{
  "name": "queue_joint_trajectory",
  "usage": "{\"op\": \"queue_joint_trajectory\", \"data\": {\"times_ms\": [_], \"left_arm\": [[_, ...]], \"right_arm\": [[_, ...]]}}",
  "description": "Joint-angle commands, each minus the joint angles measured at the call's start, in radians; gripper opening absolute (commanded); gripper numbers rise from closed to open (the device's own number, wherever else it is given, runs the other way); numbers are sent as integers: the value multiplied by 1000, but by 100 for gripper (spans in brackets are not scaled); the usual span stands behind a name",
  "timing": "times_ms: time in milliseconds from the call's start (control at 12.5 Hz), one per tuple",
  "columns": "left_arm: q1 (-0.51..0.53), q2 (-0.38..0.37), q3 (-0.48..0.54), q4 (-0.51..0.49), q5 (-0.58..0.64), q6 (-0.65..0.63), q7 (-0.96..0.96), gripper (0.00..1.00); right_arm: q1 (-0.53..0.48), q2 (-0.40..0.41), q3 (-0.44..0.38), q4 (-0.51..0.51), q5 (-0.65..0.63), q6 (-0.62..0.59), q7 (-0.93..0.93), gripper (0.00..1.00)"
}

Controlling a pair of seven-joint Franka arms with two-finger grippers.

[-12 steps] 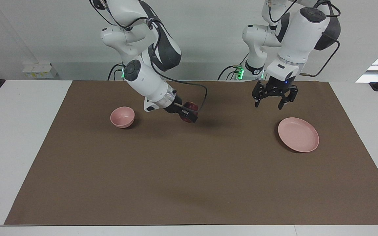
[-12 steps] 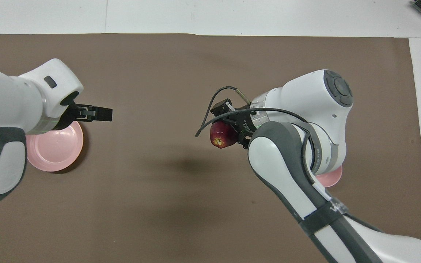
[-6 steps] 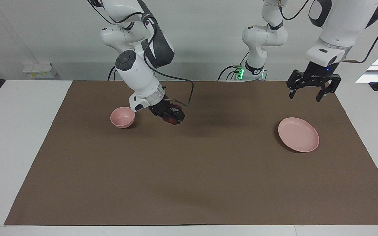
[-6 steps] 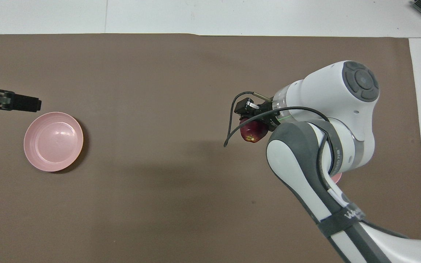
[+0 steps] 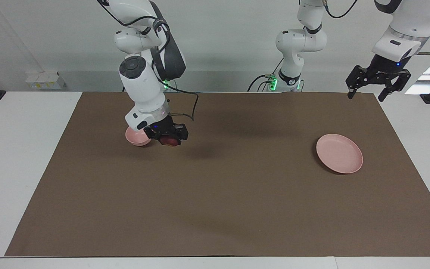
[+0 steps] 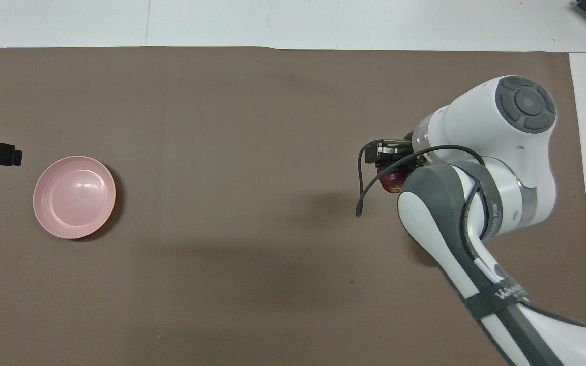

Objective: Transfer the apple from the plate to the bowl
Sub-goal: 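Carry the apple with the right gripper over the pink bowl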

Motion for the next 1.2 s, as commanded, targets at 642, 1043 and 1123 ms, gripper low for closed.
{"op": "queue_joint_trajectory", "data": {"times_ms": [642, 1043, 1123], "left_arm": [[22, -8, -17, 2, 15, -86, 20, 100], [28, -30, -17, -28, 15, -87, 20, 100], [28, -31, -17, -28, 14, -89, 20, 100]], "right_arm": [[-134, -283, 10, -536, -155, 258, -190, 12], [-174, -299, 10, -720, -168, 491, -251, 14], [-177, -288, 10, -729, -168, 509, -256, 17]]}}
